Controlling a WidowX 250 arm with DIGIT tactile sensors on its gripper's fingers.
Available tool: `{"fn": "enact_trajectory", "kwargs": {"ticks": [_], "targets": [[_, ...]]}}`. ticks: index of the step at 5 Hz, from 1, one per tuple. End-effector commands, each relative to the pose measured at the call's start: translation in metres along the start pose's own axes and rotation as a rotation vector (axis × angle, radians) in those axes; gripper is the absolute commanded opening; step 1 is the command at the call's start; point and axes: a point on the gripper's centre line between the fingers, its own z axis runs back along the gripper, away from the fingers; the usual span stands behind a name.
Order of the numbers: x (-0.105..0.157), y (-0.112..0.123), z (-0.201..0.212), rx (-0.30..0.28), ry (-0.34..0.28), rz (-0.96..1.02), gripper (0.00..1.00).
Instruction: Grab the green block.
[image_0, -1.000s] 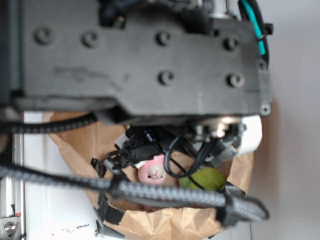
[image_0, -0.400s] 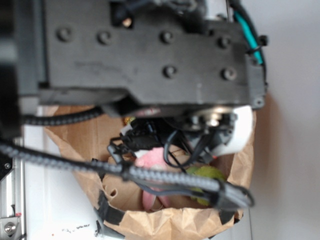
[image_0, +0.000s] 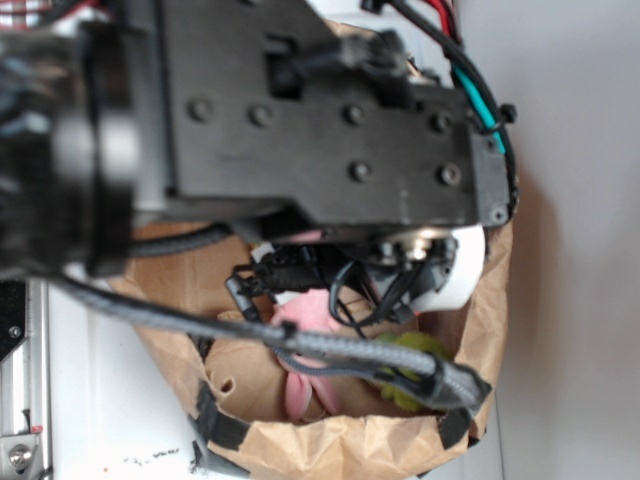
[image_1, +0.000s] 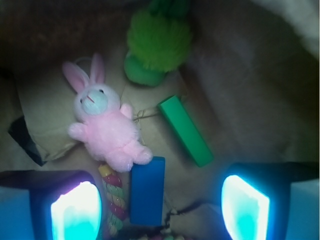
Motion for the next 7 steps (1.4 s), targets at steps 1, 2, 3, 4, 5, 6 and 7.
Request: {"fn": "enact_trajectory", "kwargs": {"ticks": [1, 2, 3, 4, 5, 6, 7], "targets": [[0.008, 0.013, -0.003, 0.057, -0.035, -0.089, 1.00], [0.008, 0.013, -0.006, 0.076, -0.045, -0.130, 1.00], [0.008, 0.015, -0.009, 0.090, -0.046, -0.156, 1.00], [0.009, 0.019, -0.014, 0.098, -0.039, -0.155, 1.00], [0.011, 0.024, -0.019, 0.088, -0.041, -0.167, 1.00], [0.017, 0.032, -0.022, 0.090, -0.081, -0.205, 1.00], [0.017, 0.012, -0.021, 0.092, -0.106, -0.230, 1.00]]}}
